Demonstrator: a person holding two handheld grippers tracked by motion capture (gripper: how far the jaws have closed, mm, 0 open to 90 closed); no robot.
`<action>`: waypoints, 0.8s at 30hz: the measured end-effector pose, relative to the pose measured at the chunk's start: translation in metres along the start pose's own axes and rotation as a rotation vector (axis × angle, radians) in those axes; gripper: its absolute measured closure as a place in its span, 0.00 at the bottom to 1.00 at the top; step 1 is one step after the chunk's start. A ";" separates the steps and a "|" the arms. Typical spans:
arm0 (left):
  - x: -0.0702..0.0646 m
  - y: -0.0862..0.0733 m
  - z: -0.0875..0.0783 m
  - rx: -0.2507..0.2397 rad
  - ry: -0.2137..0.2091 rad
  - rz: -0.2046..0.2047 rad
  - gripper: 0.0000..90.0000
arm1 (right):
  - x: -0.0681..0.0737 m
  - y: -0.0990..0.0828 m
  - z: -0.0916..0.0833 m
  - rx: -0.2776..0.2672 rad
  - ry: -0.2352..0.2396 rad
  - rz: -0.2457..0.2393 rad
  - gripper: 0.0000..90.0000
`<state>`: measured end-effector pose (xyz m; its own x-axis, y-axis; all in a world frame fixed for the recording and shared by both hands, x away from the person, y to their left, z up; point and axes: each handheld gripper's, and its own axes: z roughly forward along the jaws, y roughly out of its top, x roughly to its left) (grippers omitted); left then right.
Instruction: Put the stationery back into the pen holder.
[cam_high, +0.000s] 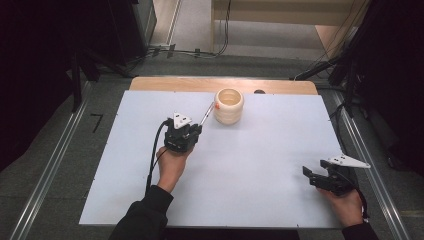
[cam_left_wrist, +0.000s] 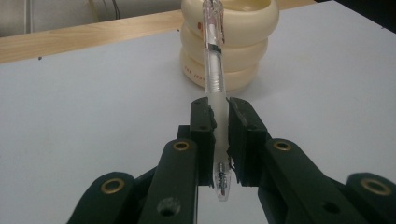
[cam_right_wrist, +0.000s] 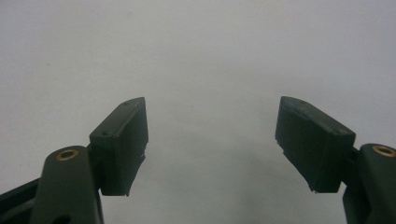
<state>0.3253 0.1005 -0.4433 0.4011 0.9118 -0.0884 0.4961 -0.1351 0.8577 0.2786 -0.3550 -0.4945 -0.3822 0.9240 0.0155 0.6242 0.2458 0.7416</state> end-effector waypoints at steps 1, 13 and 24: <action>0.000 0.001 0.001 0.004 0.001 0.002 0.90 | 0.000 0.000 0.000 0.000 0.000 -0.001 0.27; -0.002 0.010 0.012 0.007 -0.002 0.007 0.90 | 0.001 0.001 0.000 -0.002 0.007 -0.004 0.27; -0.009 0.018 0.023 0.013 -0.007 0.022 0.90 | 0.002 0.001 0.001 -0.002 0.016 -0.012 0.27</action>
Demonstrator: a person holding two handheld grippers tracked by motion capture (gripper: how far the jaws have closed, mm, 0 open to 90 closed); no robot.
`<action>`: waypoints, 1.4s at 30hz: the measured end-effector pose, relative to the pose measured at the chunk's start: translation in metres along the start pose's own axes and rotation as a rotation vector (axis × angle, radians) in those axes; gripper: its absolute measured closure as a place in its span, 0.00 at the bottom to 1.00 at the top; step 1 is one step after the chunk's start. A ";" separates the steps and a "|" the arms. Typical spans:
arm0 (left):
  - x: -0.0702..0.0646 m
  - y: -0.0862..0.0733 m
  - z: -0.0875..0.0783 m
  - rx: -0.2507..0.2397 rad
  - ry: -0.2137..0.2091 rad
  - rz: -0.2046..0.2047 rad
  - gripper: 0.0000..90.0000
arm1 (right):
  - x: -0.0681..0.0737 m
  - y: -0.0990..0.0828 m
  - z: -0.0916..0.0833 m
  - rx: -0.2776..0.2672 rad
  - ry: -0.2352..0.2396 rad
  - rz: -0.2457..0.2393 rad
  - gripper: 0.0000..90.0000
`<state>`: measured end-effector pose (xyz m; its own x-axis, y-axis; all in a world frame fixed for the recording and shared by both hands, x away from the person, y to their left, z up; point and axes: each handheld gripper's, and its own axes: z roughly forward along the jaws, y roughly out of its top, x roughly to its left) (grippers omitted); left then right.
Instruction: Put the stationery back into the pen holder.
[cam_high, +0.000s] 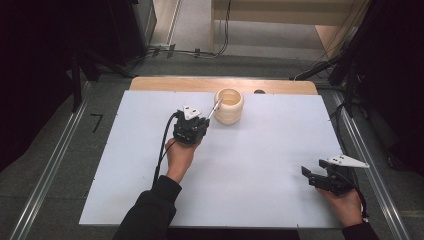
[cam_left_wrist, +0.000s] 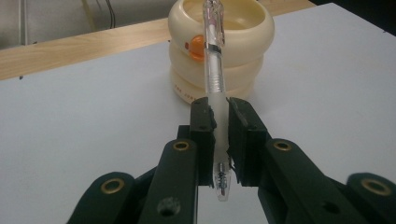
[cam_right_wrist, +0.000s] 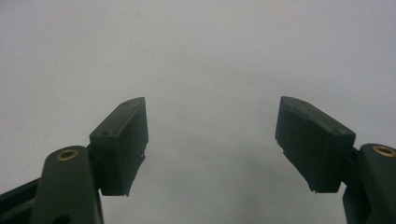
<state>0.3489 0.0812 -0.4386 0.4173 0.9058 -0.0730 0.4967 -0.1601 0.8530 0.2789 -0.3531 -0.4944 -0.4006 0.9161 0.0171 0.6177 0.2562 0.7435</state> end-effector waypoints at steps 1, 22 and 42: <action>0.000 0.000 0.001 0.000 0.000 -0.002 0.90 | 0.000 0.000 0.000 0.000 0.001 0.000 0.27; -0.002 0.018 0.005 -0.021 0.013 -0.008 0.90 | 0.000 0.000 0.001 -0.001 0.011 -0.004 0.27; -0.008 0.034 0.018 -0.014 0.018 0.004 0.90 | -0.002 0.000 0.000 -0.004 0.018 -0.002 0.27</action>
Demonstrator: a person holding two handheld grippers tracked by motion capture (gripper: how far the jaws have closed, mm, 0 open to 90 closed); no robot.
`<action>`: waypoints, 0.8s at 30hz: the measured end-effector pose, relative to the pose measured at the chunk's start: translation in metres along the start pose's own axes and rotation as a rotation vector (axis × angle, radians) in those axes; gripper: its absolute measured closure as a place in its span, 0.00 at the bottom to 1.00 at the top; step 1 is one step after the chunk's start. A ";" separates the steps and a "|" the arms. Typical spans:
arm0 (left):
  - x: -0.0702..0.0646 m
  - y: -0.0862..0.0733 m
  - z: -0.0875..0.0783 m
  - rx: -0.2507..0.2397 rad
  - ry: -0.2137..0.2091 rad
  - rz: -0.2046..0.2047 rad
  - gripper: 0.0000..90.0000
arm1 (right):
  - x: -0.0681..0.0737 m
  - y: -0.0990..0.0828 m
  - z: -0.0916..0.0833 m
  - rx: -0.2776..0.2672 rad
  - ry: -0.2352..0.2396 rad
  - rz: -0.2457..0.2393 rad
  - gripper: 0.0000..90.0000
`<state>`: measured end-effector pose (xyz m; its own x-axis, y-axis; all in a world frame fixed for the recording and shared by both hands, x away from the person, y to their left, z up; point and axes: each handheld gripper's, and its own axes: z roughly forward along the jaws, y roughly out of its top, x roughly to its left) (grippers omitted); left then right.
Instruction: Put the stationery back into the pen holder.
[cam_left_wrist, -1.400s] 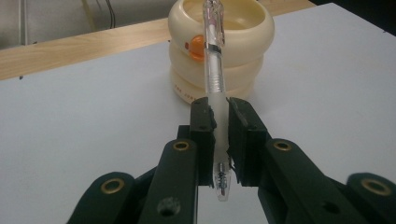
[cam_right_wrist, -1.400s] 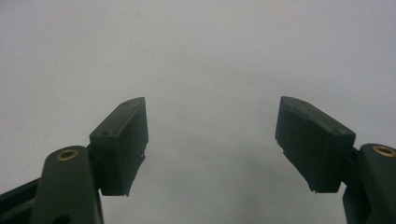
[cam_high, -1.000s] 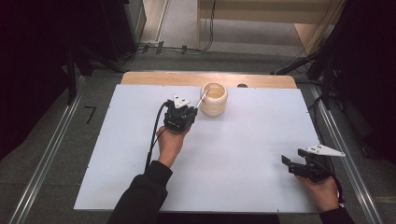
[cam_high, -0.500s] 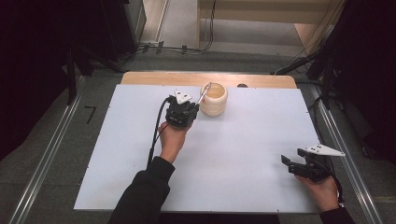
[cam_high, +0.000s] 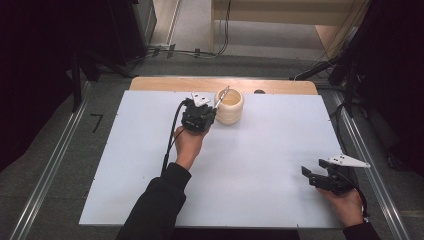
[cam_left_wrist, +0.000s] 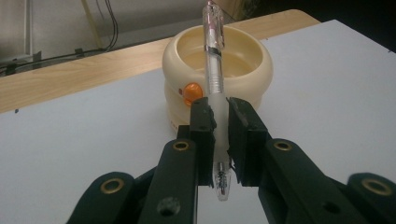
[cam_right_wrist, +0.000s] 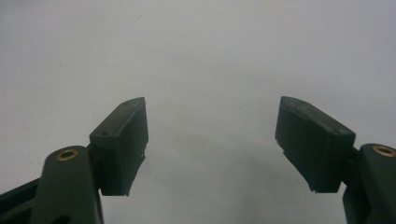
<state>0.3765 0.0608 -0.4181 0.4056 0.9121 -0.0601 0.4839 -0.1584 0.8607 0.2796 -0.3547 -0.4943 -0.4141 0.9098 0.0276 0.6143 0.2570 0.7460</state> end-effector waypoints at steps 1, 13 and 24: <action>0.000 0.001 0.001 0.000 0.000 0.002 0.90 | 0.000 0.000 0.000 -0.002 0.000 -0.003 0.27; 0.000 0.000 0.011 0.012 0.007 -0.006 0.90 | -0.002 0.000 0.000 -0.004 0.004 -0.001 0.27; -0.003 0.009 0.011 -0.013 0.007 -0.006 0.90 | -0.002 0.000 0.000 -0.003 0.005 -0.001 0.27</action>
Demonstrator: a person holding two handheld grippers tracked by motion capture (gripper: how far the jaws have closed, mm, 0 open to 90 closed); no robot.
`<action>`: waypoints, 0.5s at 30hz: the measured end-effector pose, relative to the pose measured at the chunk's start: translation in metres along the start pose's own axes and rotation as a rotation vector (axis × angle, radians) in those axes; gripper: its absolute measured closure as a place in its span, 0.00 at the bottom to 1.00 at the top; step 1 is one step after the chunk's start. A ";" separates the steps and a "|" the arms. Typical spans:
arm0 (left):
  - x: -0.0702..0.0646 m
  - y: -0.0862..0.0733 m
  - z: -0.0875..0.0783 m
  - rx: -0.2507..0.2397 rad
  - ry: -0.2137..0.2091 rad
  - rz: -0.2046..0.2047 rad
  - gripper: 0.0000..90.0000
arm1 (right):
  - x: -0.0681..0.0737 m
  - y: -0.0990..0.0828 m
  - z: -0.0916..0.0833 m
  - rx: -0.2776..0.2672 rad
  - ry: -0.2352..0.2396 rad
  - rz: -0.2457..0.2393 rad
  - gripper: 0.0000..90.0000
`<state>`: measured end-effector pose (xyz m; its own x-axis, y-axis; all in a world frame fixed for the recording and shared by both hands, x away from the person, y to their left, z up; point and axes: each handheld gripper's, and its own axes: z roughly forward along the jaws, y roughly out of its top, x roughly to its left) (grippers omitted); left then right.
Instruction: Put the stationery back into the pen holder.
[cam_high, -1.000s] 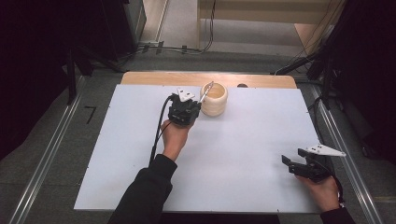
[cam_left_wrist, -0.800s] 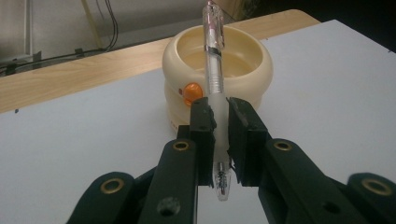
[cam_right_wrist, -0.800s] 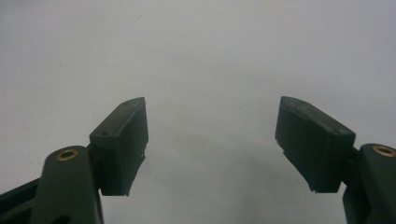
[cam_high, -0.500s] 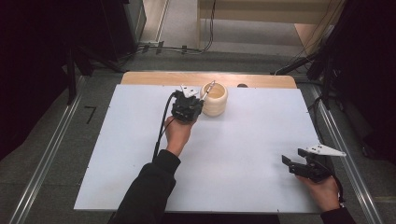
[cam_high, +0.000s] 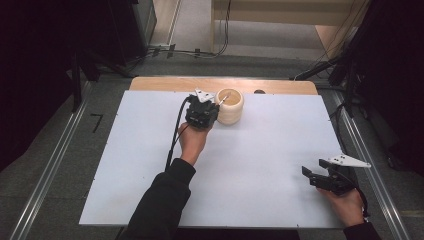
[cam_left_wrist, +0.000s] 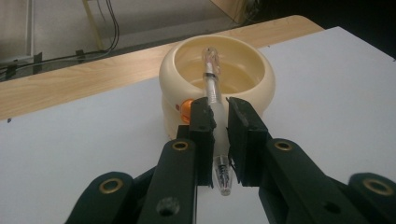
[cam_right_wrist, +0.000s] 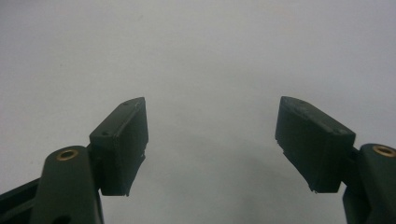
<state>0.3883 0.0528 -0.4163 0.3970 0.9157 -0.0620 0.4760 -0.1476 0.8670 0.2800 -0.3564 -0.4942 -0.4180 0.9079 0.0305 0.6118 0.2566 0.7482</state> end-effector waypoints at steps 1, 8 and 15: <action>0.000 0.001 0.000 -0.002 0.000 -0.003 0.90 | 0.000 0.000 0.000 0.000 0.000 0.000 0.27; -0.001 0.007 0.002 -0.017 0.003 -0.005 0.90 | -0.001 0.000 0.000 -0.002 0.000 0.000 0.27; -0.003 0.011 0.004 -0.032 0.000 -0.005 0.90 | 0.000 0.000 0.000 -0.002 0.001 -0.002 0.27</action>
<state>0.3957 0.0467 -0.4082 0.3946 0.9164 -0.0669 0.4531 -0.1307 0.8818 0.2797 -0.3569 -0.4945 -0.4196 0.9072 0.0296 0.6098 0.2575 0.7496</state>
